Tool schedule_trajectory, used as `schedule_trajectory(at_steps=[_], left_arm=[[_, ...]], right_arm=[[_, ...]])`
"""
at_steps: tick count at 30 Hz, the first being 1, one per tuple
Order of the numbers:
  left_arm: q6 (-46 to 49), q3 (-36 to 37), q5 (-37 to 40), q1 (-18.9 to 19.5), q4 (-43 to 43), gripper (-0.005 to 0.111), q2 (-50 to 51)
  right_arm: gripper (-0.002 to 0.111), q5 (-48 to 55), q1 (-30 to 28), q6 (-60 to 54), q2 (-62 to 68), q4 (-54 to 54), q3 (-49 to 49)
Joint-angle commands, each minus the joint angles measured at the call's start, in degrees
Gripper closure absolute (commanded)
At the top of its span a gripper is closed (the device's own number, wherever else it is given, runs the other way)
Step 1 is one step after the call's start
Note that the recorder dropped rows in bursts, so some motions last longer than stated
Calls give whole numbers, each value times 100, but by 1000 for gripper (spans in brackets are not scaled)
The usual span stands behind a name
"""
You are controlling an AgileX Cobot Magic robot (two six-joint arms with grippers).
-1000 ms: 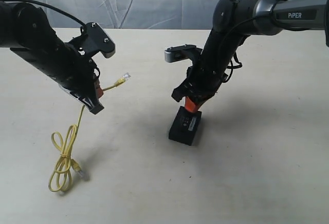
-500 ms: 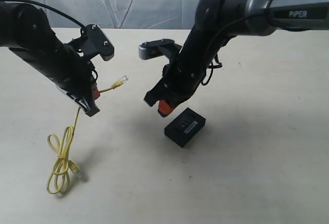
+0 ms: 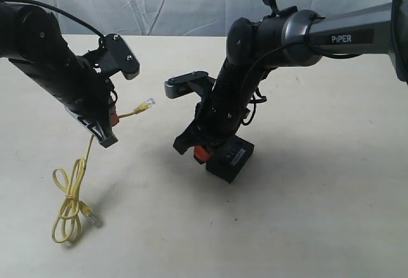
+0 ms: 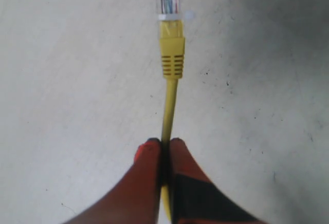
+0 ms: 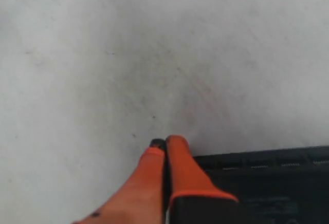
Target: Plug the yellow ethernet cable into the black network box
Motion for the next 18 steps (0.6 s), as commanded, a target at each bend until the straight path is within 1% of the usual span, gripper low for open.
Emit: schedule_trajectory(at_steps=[1,13,18], left_arm=[[-23,32,-22,0,-38,107,-2],[-23,32,-22,0,-38,107,-2],[-23,32,-22,0,-38,107,-2]], right_arm=[[109,324,10,16,-1,-309,17],[109,926,10,24,-12,-416,17],[109,845,10,24,-165,-430,17]])
